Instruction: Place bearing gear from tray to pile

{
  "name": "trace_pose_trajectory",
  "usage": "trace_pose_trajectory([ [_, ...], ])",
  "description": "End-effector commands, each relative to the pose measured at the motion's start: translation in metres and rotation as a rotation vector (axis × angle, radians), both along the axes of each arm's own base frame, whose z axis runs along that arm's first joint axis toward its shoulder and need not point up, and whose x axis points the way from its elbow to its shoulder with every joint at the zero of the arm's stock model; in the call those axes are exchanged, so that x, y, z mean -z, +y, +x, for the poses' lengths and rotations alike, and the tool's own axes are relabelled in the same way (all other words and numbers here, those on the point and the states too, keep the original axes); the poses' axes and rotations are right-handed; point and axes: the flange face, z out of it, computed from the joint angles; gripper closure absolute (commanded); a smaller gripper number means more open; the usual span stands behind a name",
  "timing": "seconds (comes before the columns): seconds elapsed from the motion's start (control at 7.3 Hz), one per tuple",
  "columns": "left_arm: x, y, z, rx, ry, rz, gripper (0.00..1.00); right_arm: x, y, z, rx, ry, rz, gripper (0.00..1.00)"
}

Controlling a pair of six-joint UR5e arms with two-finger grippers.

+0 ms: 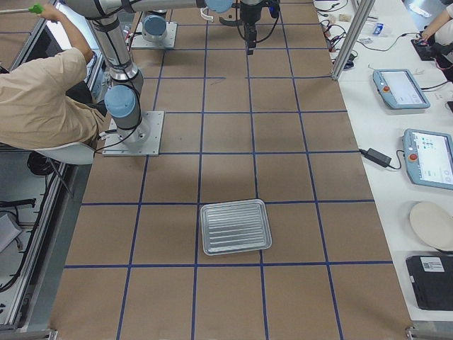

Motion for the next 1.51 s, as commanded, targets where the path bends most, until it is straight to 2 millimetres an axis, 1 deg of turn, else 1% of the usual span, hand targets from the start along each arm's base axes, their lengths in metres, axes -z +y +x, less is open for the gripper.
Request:
trace_pose_trajectory([
  [0.0, 0.036, 0.047, 0.088, -0.075, 0.038, 0.055, 1.0, 0.0, 0.0, 0.0, 0.0, 0.0, 0.0, 0.0],
  [0.14, 0.05, 0.06, 0.102, -0.051, 0.055, 0.059, 1.0, 0.0, 0.0, 0.0, 0.001, -0.003, 0.003, 0.0],
  [0.41, 0.079, 0.079, 0.095, -0.034, 0.072, 0.078, 1.0, 0.001, 0.001, 0.001, 0.001, -0.009, 0.006, 0.0],
  [0.55, 0.085, 0.083, 0.097, -0.021, 0.05, 0.047, 1.0, 0.0, 0.0, 0.001, 0.0, -0.009, 0.003, 0.0],
  [0.69, 0.097, 0.093, 0.095, -0.013, 0.053, 0.068, 1.0, 0.0, 0.0, 0.001, 0.0, -0.009, 0.003, 0.0],
  [0.82, 0.105, 0.103, 0.104, -0.008, 0.051, 0.055, 1.0, 0.0, 0.0, 0.001, 0.0, -0.009, 0.003, 0.0],
  [0.96, 0.111, 0.112, 0.11, 0.007, 0.056, 0.05, 1.0, 0.001, 0.0, 0.001, 0.001, -0.008, 0.005, 0.0],
  [1.37, 0.112, 0.116, 0.109, 0.013, 0.054, 0.058, 1.0, 0.001, 0.0, 0.001, 0.0, -0.008, 0.005, 0.0],
])
